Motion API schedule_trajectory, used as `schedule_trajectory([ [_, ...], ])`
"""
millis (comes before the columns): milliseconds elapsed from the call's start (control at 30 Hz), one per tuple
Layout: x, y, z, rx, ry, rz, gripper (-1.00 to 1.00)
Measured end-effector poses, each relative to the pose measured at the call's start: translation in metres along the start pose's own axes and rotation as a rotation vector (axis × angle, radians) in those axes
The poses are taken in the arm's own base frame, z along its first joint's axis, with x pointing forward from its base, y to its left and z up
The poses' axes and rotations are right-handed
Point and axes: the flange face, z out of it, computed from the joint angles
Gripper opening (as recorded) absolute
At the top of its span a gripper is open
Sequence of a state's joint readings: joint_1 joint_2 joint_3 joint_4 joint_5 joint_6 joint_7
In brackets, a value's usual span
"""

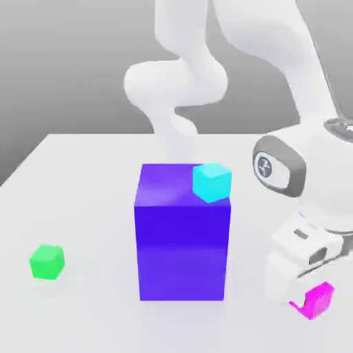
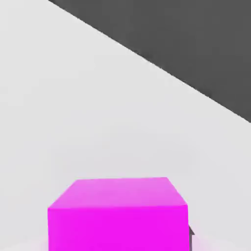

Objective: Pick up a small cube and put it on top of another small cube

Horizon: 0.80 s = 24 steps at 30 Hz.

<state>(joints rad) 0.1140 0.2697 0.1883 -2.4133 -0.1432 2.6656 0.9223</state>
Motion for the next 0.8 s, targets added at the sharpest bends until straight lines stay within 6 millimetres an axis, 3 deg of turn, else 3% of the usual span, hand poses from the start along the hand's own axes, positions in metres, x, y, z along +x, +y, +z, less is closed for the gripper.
schedule_trajectory([
  [200,0.067,0.120,-0.010,-0.012,0.000,0.521,-1.00],
  [400,0.095,0.249,-0.019,-0.015,-0.003,1.047,-1.00],
  [500,0.095,0.330,-0.024,-0.012,-0.007,1.358,-1.00],
  [667,0.069,0.433,-0.031,-0.002,-0.014,1.819,-1.00],
  [733,0.056,0.461,-0.030,0.004,-0.018,1.965,-1.00],
  [800,0.053,0.466,-0.015,0.006,-0.019,2.002,-1.00],
])
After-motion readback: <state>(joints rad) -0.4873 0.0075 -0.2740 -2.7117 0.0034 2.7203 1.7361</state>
